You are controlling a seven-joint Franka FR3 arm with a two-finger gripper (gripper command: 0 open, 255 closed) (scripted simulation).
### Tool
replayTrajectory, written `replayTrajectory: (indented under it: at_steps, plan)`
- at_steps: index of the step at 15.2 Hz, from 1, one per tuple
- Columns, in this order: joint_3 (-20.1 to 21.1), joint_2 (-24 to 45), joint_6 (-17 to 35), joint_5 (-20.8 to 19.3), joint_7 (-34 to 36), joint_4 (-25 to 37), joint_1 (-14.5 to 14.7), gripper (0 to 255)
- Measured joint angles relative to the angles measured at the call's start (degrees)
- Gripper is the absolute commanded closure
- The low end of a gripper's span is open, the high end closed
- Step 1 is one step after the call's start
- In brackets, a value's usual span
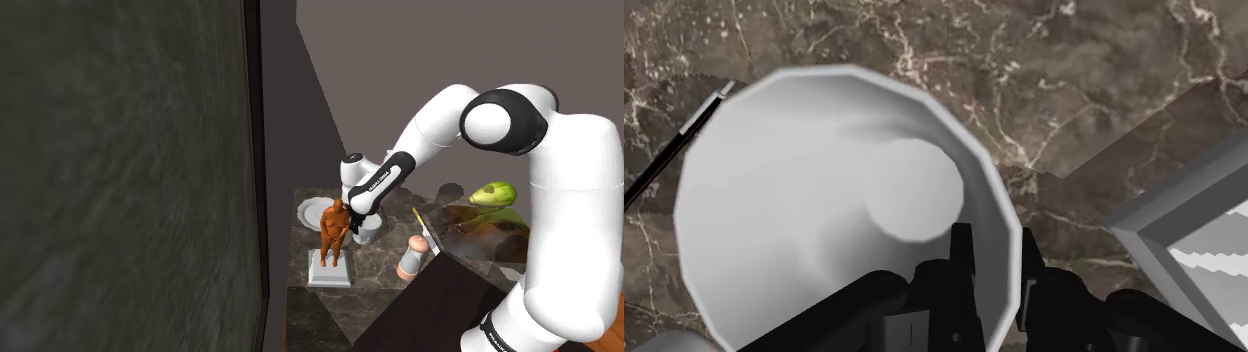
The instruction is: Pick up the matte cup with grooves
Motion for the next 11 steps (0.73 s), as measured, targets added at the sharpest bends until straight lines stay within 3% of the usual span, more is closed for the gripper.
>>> replayTrajectory:
  at_steps: [11]
  plan:
    - [0.86,-7.36,-6.18,1.71,-2.32,-1.03,-0.51,255]
